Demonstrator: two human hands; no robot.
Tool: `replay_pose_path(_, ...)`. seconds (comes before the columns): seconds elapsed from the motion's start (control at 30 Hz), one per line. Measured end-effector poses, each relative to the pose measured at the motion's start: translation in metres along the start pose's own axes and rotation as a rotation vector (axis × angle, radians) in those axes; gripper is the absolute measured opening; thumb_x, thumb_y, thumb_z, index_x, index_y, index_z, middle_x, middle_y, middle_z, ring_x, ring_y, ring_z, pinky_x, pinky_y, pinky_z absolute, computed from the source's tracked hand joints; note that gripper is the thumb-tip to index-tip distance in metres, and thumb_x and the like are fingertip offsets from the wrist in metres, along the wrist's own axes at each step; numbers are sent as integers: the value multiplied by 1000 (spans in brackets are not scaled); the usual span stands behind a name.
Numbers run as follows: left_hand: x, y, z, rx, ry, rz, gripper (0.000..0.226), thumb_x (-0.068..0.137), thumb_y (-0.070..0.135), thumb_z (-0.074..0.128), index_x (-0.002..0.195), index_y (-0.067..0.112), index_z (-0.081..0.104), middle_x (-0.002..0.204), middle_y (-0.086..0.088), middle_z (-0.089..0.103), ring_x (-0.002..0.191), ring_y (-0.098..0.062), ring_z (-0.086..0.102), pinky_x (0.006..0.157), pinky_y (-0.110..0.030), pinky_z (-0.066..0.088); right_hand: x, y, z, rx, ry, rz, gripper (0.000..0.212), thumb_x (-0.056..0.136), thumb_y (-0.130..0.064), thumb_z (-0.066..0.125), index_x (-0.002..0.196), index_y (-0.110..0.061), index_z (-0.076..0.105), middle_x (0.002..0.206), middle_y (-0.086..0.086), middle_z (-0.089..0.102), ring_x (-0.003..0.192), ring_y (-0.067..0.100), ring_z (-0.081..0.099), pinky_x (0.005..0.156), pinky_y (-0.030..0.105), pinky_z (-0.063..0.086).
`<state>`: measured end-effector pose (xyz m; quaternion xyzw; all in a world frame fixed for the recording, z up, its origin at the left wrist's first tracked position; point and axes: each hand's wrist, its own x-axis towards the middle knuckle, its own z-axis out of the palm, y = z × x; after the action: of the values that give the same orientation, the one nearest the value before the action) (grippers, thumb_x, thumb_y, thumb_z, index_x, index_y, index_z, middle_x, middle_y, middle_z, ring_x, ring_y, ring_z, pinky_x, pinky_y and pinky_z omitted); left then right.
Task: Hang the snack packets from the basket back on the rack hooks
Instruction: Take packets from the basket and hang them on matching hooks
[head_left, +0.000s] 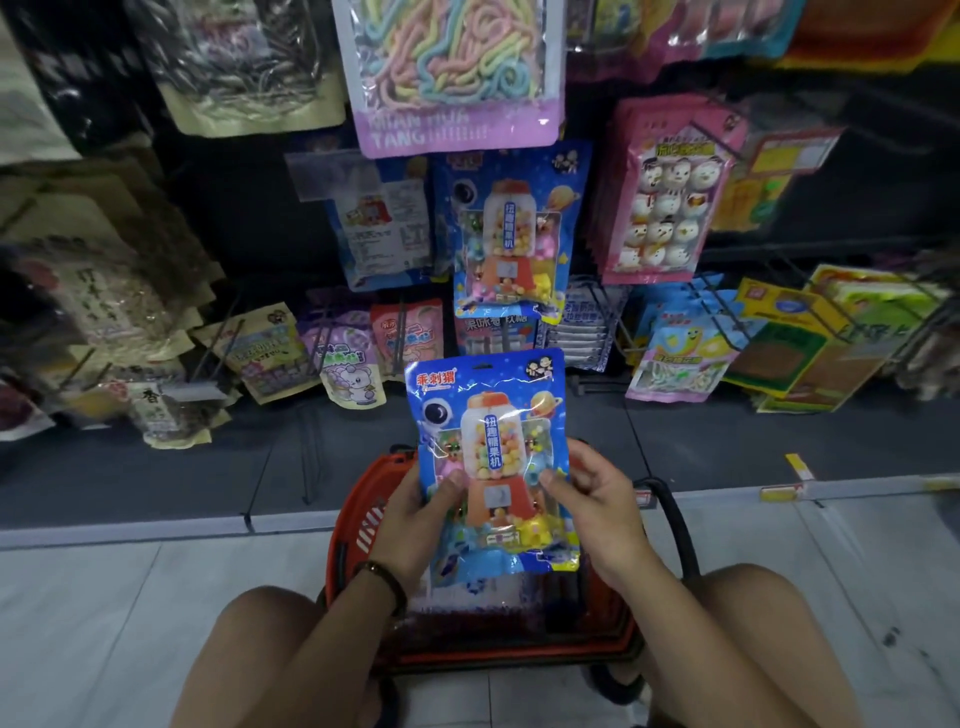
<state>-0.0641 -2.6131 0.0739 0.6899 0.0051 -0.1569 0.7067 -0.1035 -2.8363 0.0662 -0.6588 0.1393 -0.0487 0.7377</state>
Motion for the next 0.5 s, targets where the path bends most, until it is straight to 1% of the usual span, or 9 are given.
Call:
replay_pose_path(0.07,11,11,4,27,7,74,31,106,21,59,137,21,60,130,-2,74,118,-25,72,100,-51,58,10,-7,-4,-6,21,-32,41,98,-3,71,136,-16,66,116,7,80,105,29,78,87,42,63)
replay_pose_path(0.13,21,27,9,41,-5,132,31,106,17,59,137,21,59,131,-3,74,118,-26,72,99,-51,58,23,-16,-8,-2,44,-66,45,97,-4,73,139,-14,64,119,10,79,108,31,77,87,40,63)
replay_pose_path(0.2,33,45,16,46,-25,179,32,107,13,57,138,19,59,130,-3,74,117,-25,73,96,-44,60,36,-27,-12,-9,58,-112,42,97,-4,73,137,-14,66,118,10,79,107,30,76,84,36,62)
replay_pose_path(0.27,44,62,22,54,-34,222,30,107,10,56,137,14,59,128,-4,75,115,-25,74,90,-36,62,49,-42,-14,-21,58,-170,38,97,-4,73,133,-17,67,116,6,80,106,25,77,86,37,63)
replay_pose_path(0.3,50,71,23,53,-38,224,28,107,10,56,135,13,59,126,-6,75,114,-28,74,88,-37,63,56,-48,-15,-24,62,-196,37,97,-4,73,131,-19,68,115,3,80,106,22,77,86,35,64)
replay_pose_path(0.37,63,86,26,35,-51,203,26,107,13,56,133,14,60,123,-12,75,113,-39,73,89,-49,63,72,-57,-14,-10,77,-220,37,97,-4,73,129,-22,68,116,0,80,107,20,77,85,31,63)
replay_pose_path(0.4,71,92,27,32,-55,200,27,107,15,57,134,17,59,125,-12,74,114,-42,71,92,-55,61,80,-61,-14,-2,77,-233,40,96,-7,74,132,-22,66,120,0,79,112,21,76,89,35,63)
replay_pose_path(0.47,87,102,31,33,-48,201,32,108,16,56,139,23,58,133,-8,72,120,-37,69,99,-60,56,95,-72,-13,4,87,-254,48,95,-18,77,140,-25,62,131,-2,74,123,20,70,100,43,61)
replay_pose_path(0.5,94,107,33,33,-38,208,34,108,15,56,140,25,57,136,-5,71,123,-34,69,102,-62,54,102,-78,-13,2,89,-268,48,95,-20,77,140,-28,61,131,-5,73,124,15,69,101,41,60)
